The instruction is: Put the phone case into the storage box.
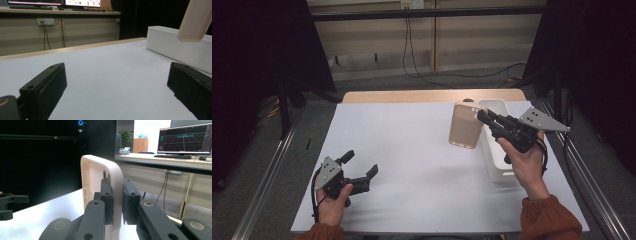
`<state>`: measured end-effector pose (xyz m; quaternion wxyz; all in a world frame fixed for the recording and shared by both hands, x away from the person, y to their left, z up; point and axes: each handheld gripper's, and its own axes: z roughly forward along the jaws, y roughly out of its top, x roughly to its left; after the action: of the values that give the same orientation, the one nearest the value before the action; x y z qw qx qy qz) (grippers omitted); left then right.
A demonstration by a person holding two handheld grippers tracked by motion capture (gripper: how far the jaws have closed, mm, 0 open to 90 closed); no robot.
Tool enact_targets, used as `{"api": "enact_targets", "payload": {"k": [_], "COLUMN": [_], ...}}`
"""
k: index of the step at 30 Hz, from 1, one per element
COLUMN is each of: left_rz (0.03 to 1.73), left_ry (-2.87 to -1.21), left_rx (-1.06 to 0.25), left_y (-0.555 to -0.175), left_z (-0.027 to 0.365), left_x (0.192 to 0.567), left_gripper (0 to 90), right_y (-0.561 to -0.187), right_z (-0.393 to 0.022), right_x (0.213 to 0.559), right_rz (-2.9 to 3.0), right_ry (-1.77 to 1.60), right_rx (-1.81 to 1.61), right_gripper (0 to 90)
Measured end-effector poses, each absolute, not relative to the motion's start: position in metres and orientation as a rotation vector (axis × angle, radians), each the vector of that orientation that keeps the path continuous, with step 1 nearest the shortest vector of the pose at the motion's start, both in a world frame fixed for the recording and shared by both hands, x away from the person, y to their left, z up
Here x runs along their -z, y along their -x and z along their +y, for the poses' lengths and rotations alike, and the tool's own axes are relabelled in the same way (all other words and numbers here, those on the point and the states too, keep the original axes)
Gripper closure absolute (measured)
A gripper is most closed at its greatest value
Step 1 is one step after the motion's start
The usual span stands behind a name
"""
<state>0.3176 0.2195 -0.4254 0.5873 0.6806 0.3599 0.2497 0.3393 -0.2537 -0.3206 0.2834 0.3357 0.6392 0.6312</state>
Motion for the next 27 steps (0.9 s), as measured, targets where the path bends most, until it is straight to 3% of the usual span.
{"api": "enact_targets", "payload": {"k": [27], "left_rz": [0.846], "left_ry": [-1.579], "left_rx": [-0.581], "left_y": [-0.317], "left_z": [0.221], "left_x": [0.425], "left_gripper": [3.0], "right_y": [-0.347], "right_z": [-0.298], "right_x": [0.287], "right_rz": [1.637], "right_ry": [-0.933], "right_rx": [-1.610], "right_gripper": [81.2]}}
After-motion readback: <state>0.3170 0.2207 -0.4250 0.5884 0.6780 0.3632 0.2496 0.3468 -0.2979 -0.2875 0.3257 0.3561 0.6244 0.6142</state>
